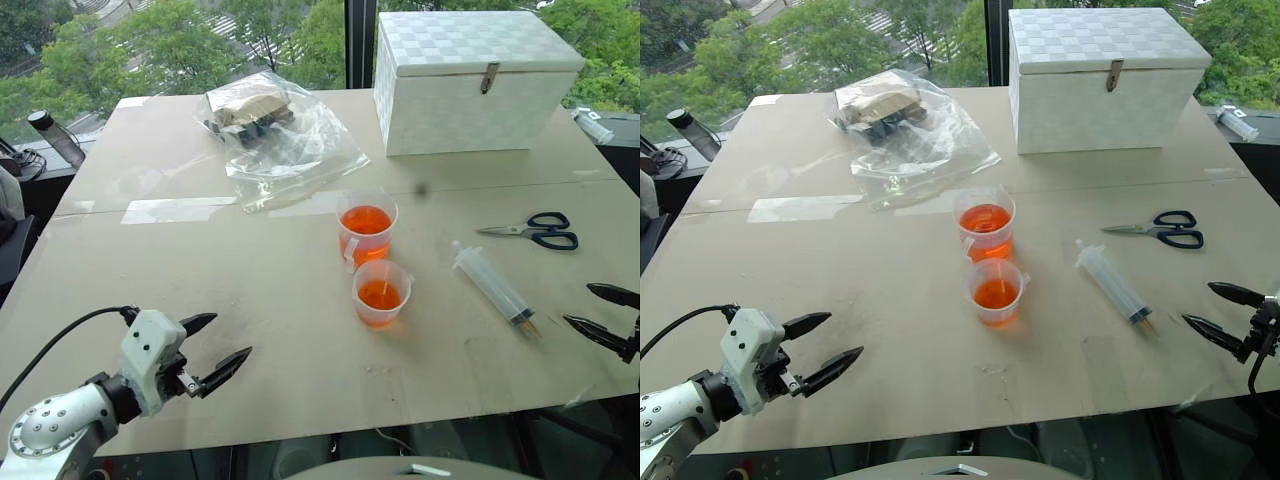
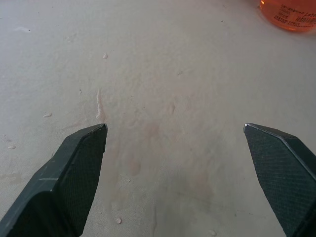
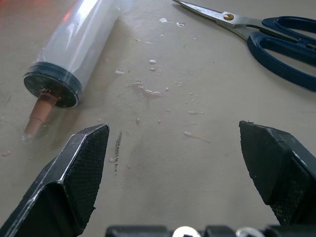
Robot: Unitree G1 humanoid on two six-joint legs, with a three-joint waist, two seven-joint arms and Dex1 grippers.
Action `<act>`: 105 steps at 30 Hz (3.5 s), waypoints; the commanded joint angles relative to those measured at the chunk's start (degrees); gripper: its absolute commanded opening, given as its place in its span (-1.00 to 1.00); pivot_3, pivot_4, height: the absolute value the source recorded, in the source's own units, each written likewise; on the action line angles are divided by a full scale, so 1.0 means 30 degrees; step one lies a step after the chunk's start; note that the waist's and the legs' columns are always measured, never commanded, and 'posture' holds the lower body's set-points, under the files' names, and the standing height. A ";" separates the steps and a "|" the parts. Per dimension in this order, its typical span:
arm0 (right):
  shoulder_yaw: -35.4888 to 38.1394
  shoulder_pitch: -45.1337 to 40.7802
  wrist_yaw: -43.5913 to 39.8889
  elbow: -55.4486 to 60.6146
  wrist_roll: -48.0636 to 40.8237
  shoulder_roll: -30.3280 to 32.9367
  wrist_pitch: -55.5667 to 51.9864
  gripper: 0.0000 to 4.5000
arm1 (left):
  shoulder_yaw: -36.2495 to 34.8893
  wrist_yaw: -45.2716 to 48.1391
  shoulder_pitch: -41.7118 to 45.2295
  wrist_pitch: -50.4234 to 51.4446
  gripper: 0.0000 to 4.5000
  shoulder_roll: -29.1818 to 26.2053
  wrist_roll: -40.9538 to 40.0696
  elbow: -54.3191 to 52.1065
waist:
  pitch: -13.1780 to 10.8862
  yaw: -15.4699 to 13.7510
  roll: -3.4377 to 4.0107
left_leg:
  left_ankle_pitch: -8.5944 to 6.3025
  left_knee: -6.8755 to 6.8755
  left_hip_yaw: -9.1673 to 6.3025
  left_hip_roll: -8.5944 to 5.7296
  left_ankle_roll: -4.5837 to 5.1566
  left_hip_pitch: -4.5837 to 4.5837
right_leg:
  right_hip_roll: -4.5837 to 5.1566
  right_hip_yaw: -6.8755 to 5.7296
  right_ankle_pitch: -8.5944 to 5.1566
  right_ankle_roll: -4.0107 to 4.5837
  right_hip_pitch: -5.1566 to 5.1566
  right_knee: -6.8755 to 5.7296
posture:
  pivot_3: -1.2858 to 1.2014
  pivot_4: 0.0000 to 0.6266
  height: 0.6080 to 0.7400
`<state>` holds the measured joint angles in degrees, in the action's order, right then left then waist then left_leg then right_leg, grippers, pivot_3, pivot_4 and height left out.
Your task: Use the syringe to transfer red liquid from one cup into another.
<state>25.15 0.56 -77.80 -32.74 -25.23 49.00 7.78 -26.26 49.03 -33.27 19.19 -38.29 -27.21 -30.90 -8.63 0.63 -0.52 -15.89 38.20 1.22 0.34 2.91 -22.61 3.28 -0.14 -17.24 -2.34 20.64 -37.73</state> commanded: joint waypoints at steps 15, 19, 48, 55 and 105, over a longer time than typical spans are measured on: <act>-0.0132 -0.0407 0.0615 0.2480 -0.0377 0.0293 -0.1582 0.98 | -0.1195 0.0946 0.0454 -0.0630 1.00 -0.0295 -0.0519 0.0598 | -0.0004 -0.0005 0.0036 | -0.0001 -0.0008 -0.0005 0.0001 -0.0003 -0.0005 | 0.0009 -0.0002 -0.0002 0.0003 0.0009 0.0003 | 0.03 -0.52 1.00; -0.0260 -0.0223 0.0573 0.3604 -0.0431 0.0472 -0.2043 0.98 | -0.1042 0.0950 0.0832 -0.0588 1.00 -0.0363 -0.0453 0.0522 | -0.0002 0.0027 0.0041 | -0.0001 -0.0008 -0.0005 0.0001 -0.0003 -0.0005 | 0.0008 -0.0001 0.0000 0.0000 0.0011 0.0002 | 0.03 -0.52 1.00; -1.2233 -1.1232 1.1882 1.4583 0.0056 0.0945 -2.6697 0.98 | 0.3239 0.1834 1.6817 0.7893 1.00 -1.0342 -1.1569 -0.3535 | -0.0067 0.0039 0.0065 | 0.0076 0.0054 -0.0001 -0.0016 -0.0112 -0.0351 | -0.0074 0.0012 0.0012 -0.0023 0.0366 -0.0088 | 0.03 -0.52 1.00; -1.3583 -1.2958 1.2886 1.3944 0.0853 -0.0154 -2.8431 0.88 | 0.3250 0.1163 1.8935 0.9203 1.00 -1.0447 -1.3094 -0.2592 | -0.0088 0.0028 0.0001 | 0.0075 0.0080 -0.0013 -0.0016 -0.0109 -0.0369 | -0.0095 -0.0007 0.0011 -0.0036 0.0362 -0.0081 | 0.03 -0.52 1.00; -0.9104 -1.3819 1.5753 1.3929 0.0373 -1.6374 -0.9358 -0.29 | 0.6363 -0.3645 3.0774 0.9261 1.00 -0.0917 -0.6430 0.7790 | -0.0091 0.0617 -0.0068 | 0.0150 0.0123 -0.0002 -0.0047 -0.0219 -0.0383 | -0.0196 -0.0048 0.0015 -0.0046 0.0514 -0.0399 | 0.03 -0.52 1.00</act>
<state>-1.47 -40.92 -29.65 9.38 -25.11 0.17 -24.65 -6.60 37.70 57.35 48.26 -41.20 -47.29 -7.26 -8.90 2.48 -0.73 -15.44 38.57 1.22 0.21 2.24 -23.75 2.70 -0.28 -17.20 -2.47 22.18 -38.93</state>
